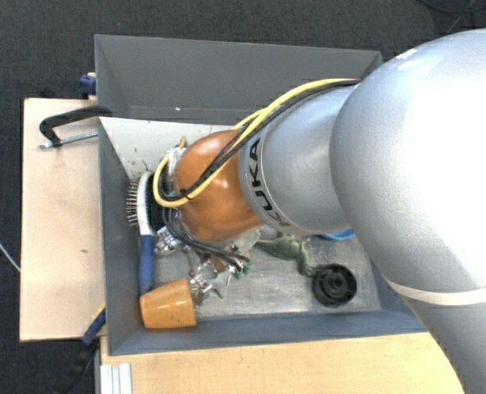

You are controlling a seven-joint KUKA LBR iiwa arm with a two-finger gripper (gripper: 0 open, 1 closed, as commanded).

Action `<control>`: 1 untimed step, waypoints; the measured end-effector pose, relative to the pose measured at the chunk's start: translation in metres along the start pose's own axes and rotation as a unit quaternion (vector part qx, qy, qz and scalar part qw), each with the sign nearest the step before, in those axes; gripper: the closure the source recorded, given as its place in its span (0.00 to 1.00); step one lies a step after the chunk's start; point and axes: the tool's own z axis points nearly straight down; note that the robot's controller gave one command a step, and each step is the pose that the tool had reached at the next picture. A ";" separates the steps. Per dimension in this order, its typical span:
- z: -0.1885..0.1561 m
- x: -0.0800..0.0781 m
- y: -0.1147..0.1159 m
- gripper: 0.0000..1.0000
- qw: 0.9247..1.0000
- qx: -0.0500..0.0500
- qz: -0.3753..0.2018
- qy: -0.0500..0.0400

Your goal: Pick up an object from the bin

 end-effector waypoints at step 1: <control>0.001 0.005 0.001 0.00 0.997 0.002 0.074 0.008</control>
Offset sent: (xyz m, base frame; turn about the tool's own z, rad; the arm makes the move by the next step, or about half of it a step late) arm -0.0183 0.0185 -0.0064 0.1416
